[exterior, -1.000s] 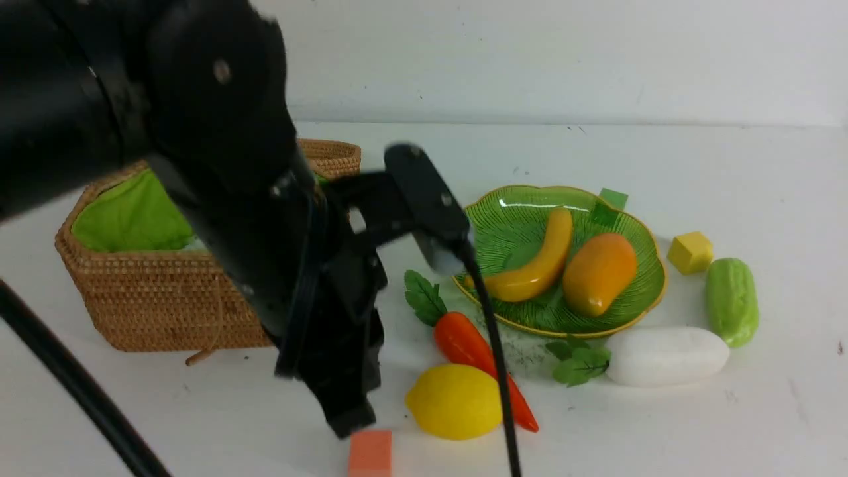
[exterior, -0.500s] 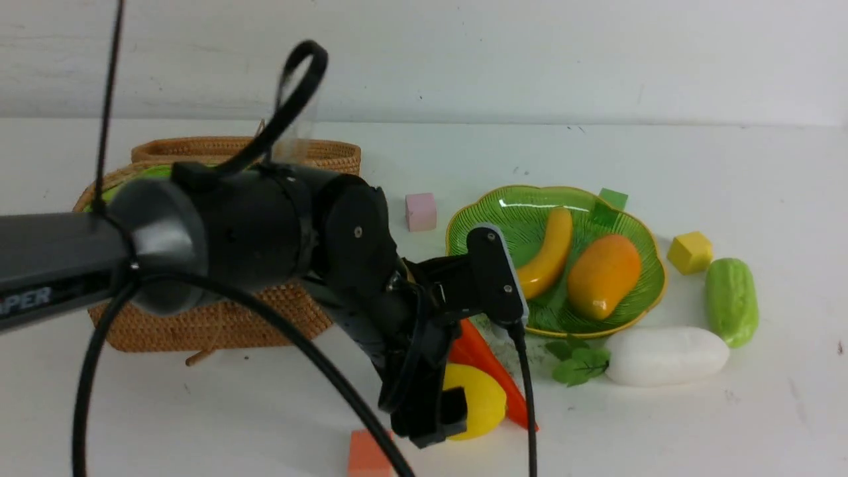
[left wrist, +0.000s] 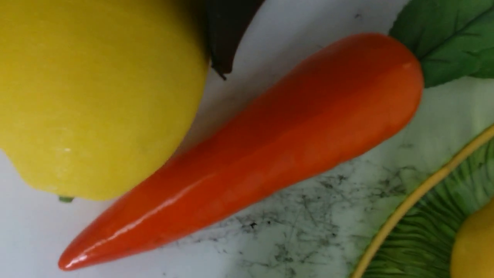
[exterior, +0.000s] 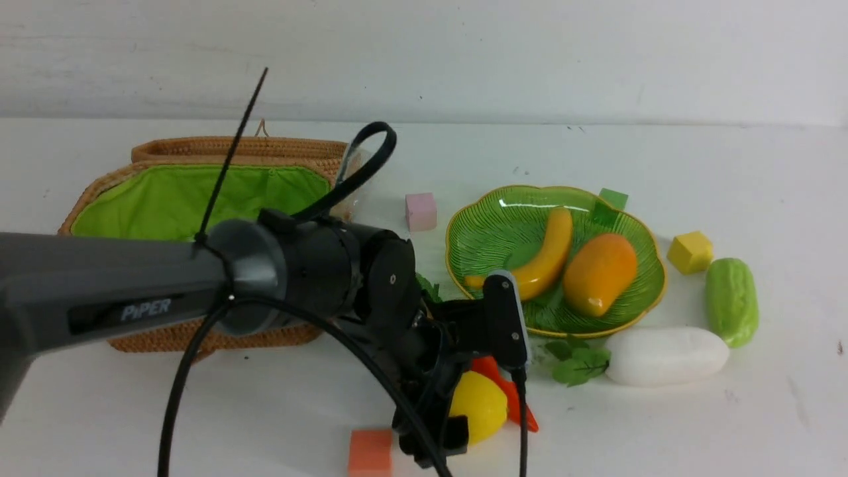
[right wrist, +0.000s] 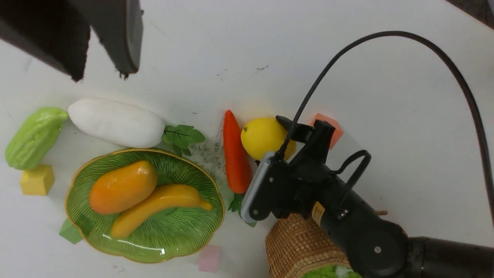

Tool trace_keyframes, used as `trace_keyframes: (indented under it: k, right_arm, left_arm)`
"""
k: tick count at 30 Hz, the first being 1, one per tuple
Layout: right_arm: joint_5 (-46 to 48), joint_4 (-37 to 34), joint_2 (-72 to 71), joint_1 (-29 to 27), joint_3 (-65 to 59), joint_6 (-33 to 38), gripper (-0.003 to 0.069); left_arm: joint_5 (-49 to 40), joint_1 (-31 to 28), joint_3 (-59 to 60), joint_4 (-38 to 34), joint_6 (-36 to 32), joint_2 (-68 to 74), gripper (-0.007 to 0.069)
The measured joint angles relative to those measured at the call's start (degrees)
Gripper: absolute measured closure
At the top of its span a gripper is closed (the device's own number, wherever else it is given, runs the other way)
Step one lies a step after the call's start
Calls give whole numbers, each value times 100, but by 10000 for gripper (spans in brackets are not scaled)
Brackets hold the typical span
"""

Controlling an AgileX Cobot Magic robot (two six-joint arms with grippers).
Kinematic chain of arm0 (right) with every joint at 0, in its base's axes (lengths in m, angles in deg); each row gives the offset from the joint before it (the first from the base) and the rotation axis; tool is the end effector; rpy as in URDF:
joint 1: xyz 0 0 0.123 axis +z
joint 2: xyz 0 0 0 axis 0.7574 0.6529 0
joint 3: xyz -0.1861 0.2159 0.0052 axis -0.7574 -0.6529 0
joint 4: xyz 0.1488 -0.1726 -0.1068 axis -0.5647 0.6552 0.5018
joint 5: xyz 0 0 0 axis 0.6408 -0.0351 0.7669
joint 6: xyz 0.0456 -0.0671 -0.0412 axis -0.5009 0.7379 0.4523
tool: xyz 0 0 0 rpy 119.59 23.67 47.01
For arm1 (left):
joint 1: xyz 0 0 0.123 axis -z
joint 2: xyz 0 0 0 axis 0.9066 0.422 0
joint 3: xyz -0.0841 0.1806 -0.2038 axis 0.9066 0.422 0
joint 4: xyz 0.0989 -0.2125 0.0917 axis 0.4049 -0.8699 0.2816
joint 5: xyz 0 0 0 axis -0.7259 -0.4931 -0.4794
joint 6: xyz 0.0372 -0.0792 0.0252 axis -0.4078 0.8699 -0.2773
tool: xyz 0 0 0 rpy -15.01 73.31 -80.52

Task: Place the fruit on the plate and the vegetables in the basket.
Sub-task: Grab a lemon with your left arm and place it on the plate on the right

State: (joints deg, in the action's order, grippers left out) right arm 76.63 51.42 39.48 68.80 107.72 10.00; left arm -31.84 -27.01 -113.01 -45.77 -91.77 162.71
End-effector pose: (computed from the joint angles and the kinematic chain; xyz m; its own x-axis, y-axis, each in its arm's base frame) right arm 0.0353 0.0299 0.4334 -0.4740 -0.2091 -0.8554 -0.4927 0.8681 0.0608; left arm 0.2990 -0.2506 0.1760 -0.0551 0.9145 -0.4008 0.9676 0.1479 0.2046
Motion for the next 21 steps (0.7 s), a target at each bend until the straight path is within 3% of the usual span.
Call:
trace_keyframes:
  k: [6,15,17,21]
  right_arm:
    - [0,0,0,0,0,0,510]
    - [17,0,0,0,0,0,510]
    - [21,0,0,0,0,0,508]
    - [-33,0,0,0,0,0,508]
  left_arm:
    - [65,0,0,-24,21,126,51]
    - [-72,0,0,126,199,-141,51]
    - [-222,0,-27,133,408,-428,51]
    - [-474,0,-507,133,1782,-1029,51]
